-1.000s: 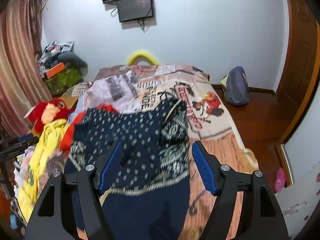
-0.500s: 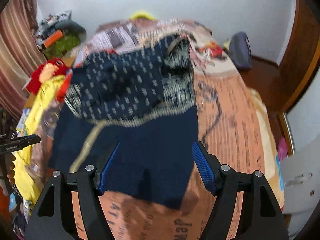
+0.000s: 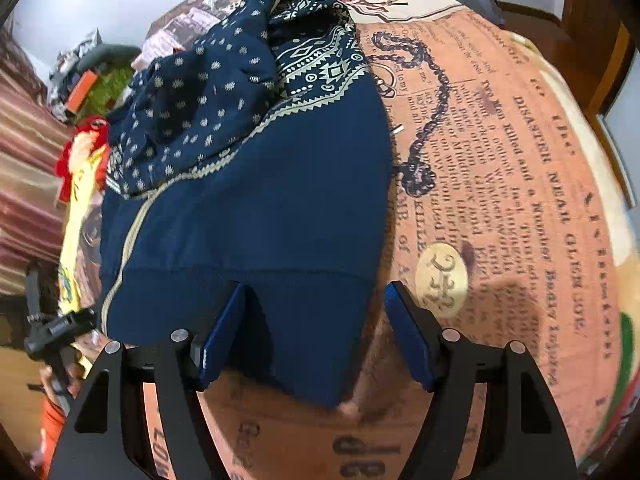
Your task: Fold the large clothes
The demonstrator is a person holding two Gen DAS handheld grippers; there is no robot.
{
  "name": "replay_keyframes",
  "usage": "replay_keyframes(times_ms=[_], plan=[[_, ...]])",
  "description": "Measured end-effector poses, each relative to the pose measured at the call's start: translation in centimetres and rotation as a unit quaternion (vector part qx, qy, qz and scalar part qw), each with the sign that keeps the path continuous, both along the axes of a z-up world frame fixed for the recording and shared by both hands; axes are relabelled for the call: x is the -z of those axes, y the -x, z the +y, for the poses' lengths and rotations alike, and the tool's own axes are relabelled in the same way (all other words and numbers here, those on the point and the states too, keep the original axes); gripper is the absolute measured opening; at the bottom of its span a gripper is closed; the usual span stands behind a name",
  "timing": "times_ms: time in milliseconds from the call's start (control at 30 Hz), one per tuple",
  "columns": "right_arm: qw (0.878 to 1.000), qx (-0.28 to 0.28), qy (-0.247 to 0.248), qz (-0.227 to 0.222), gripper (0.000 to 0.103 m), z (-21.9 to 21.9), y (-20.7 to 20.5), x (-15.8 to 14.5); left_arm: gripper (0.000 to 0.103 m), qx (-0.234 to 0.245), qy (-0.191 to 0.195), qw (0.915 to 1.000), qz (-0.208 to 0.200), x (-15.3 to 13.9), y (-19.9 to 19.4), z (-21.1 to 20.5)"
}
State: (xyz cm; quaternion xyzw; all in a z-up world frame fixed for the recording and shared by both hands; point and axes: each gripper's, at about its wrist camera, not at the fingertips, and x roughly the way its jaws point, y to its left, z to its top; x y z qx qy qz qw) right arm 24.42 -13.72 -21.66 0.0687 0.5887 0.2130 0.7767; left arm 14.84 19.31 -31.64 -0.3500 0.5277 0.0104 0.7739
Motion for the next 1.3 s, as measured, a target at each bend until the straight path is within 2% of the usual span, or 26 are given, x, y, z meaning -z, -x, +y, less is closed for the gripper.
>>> replay_keyframes(times_ms=[67, 133, 167, 233, 267, 300, 333, 433, 600, 800, 867, 1033, 1167, 1300], plan=[[1.0, 0.004, -0.002, -0.006, 0.062, 0.2, 0.0, 0.1, 0.059, -0.003, -0.01, 0.9999, -0.008, -0.3, 0.0, -0.5], [1.0, -0.003, -0.002, -0.012, 0.05, 0.7, 0.1, -0.2, 0.046, 0.002, -0.032, 0.9994, -0.011, -0.8, -0.2, -1.0], [1.0, -0.006, -0.001, -0.014, 0.047, 0.9, 0.2, -0.4, 0.041, 0.005, -0.045, 0.9989, -0.011, -1.0, -0.3, -1.2], [1.0, -0.015, -0.001, -0.021, 0.031, 1.2, 0.3, -0.7, 0.024, 0.011, -0.071, 0.9974, -0.005, -1.5, -0.7, -1.5], [1.0, -0.018, -0.005, -0.024, 0.026, 1.4, 0.3, -0.8, 0.021, 0.015, -0.086, 0.9962, -0.004, -1.8, -0.7, -1.7], [0.999, -0.024, -0.011, -0.023, 0.018, 1.5, 0.1, -0.9, 0.017, 0.016, -0.093, 0.9955, -0.005, -2.0, -0.7, -1.8], [0.999, -0.024, -0.016, -0.024, 0.015, 1.7, -0.1, -1.0, 0.014, 0.017, -0.103, 0.9945, -0.007, -2.5, -0.7, -1.9], [0.999, -0.024, -0.017, -0.038, 0.014, 2.3, 0.0, -1.8, 0.006, 0.019, -0.111, 0.9935, -0.018, -3.3, -0.5, -1.6], [0.996, -0.033, -0.031, -0.077, 0.014, 2.8, -0.3, -4.1, 0.005, 0.019, -0.117, 0.9917, -0.05, -6.2, -0.4, -0.8], [0.991, -0.037, -0.055, -0.12, 0.013, 3.4, -1.8, -7.5, 0.005, 0.014, -0.119, 0.9866, -0.11, -11.6, -2.0, 0.1], [0.988, -0.039, -0.059, -0.14, 0.013, 4.1, -2.8, -8.9, 0.004, 0.014, -0.129, 0.982, -0.137, -14.1, -3.2, 0.4], [0.979, -0.024, -0.072, -0.187, 0.012, 4.9, -6.0, -12.2, 0.004, 0.006, -0.171, 0.9619, -0.214, -20.5, -7.3, 1.5], [0.974, 0.005, -0.084, -0.211, 0.012, 5.2, -10.1, -14.0, 0.004, -0.006, -0.216, 0.949, -0.23, -22.8, -11.8, 2.8], [0.973, 0.037, -0.084, -0.214, 0.012, 5.9, -14.9, -13.9, 0.004, -0.025, -0.239, 0.9446, -0.223, -22.4, -16.9, 4.6]])
